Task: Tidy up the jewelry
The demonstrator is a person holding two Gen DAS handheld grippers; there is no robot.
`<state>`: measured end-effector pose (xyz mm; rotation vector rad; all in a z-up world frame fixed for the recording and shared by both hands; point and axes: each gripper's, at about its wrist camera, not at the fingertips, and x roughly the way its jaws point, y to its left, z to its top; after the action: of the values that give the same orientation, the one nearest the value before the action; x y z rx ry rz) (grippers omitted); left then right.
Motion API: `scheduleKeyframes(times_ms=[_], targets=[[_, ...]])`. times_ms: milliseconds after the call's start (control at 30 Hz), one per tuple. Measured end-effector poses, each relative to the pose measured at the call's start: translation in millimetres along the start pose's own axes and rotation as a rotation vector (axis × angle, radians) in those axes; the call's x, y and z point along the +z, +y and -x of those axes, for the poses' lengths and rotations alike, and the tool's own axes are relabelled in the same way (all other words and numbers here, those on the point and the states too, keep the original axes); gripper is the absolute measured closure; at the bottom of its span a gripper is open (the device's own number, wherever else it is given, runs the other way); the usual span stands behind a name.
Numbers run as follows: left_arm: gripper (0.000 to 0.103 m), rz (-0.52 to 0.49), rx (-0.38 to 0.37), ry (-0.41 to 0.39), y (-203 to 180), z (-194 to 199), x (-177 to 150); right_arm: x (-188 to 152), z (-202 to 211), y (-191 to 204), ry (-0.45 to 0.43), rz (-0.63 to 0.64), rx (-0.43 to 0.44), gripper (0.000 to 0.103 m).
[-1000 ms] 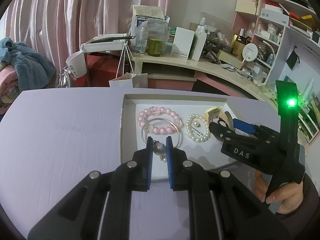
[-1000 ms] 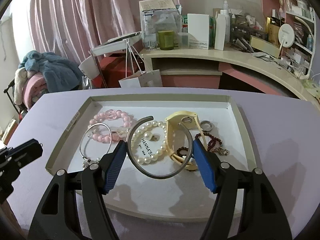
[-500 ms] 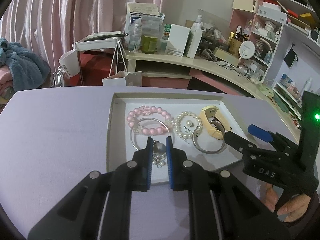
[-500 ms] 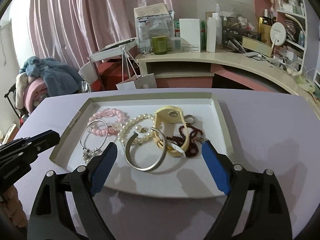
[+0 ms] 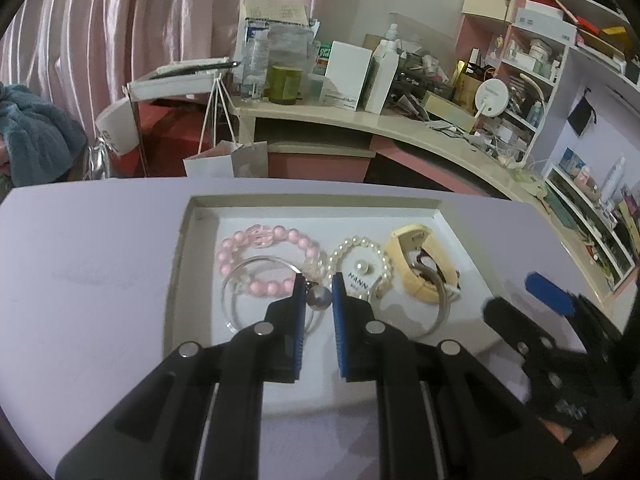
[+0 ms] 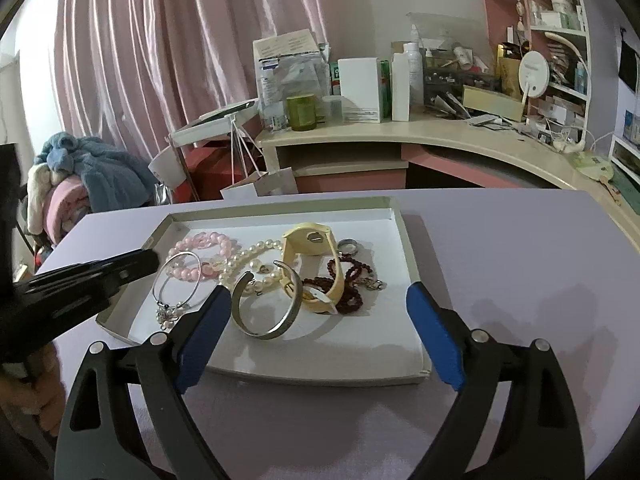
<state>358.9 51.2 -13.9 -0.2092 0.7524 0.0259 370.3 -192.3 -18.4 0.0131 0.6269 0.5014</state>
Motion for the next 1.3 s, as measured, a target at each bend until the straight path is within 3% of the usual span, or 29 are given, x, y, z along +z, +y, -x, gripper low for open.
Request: scheduleKeyframes(times_ms=[400, 467, 533, 733, 833, 1067, 1300], targets=[[0.087, 0.019, -0.04, 0.026, -9, -24, 3, 2, 6, 1, -0.034, 0.027, -0.022, 0.012], [0.064, 0.023, -0.05, 0.018, -9, -20, 2, 5, 10, 0, -0.044, 0.029, -0.032, 0.012], [0.047, 0.025, -0.045, -0.007, -7, -10, 1, 7, 14, -1, -0.053, 0.029, -0.038, 0.012], [0.012, 0.05, -0.043, -0.102, 14, 39, -2, 12, 34, 2, -0.082, 0.037, -0.042, 0.003], [0.002, 0.062, -0.024, -0.142, 24, 64, -8, 10, 42, 5, -0.082, 0.037, -0.031, 0.001], [0.002, 0.056, 0.023, -0.192, 33, 105, -38, 1, 53, 23, -0.055, 0.051, -0.001, 0.001], [0.002, 0.042, 0.033, -0.248, 31, 129, -61, -16, 70, 41, -0.093, 0.075, -0.005, 0.001]])
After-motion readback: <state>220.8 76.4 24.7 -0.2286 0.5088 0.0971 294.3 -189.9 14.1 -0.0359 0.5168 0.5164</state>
